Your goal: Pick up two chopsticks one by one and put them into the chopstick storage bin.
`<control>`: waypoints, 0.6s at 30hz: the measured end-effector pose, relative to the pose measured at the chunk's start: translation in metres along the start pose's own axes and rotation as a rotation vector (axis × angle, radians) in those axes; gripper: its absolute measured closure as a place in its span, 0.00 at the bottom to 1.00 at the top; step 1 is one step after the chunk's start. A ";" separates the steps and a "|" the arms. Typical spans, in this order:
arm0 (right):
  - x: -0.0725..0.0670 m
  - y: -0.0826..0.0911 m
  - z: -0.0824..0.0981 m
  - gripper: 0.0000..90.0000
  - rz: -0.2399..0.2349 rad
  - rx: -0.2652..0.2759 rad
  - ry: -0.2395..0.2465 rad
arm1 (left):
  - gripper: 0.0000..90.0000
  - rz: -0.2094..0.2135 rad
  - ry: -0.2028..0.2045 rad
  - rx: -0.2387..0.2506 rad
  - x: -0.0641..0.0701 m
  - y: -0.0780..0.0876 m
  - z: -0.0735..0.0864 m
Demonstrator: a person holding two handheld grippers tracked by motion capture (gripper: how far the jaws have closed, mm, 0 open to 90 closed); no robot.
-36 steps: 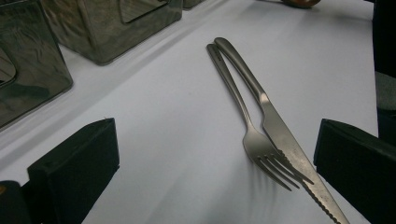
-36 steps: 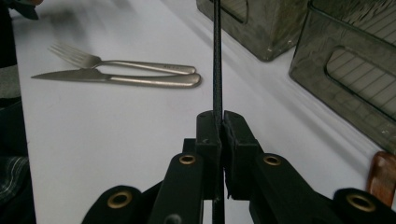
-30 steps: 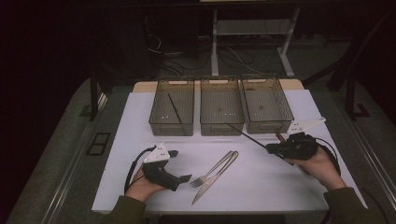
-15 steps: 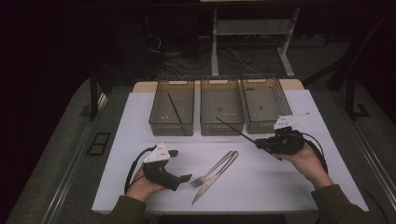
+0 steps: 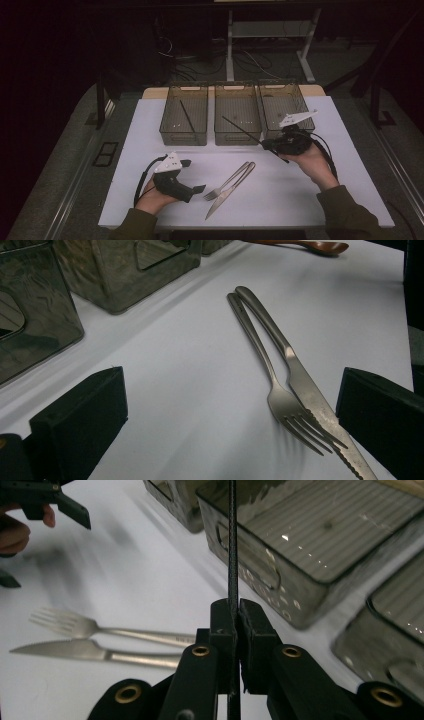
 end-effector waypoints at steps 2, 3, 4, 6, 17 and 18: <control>0.000 -0.006 -0.008 0.94 0.002 0.000 0.000 | 0.00 -0.001 -0.001 0.001 0.000 0.000 0.000; 0.001 -0.010 -0.013 0.94 0.005 -0.002 0.000 | 0.00 0.000 -0.001 0.002 0.000 0.000 0.000; 0.001 -0.014 -0.017 0.94 0.004 -0.001 0.002 | 0.00 0.000 -0.003 0.002 0.000 0.000 0.000; 0.001 -0.020 -0.026 0.94 0.012 -0.007 0.003 | 0.00 0.001 -0.006 -0.002 0.000 0.001 0.000; 0.009 -0.053 -0.072 0.94 0.023 -0.015 0.007 | 0.00 0.008 -0.001 0.005 0.002 -0.001 0.001; 0.009 -0.056 -0.075 0.94 0.021 -0.015 0.005 | 0.00 0.008 -0.001 0.005 0.002 -0.001 0.001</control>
Point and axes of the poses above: each handheld gripper's, and its own axes: y roughly backward along the jaws, z roughly out of its underside, x roughly to its right, the point moved 8 cm from there along -y, roughly forward along the jaws, and after that the axes turned 15 degrees about y, right-handed, at the moved point
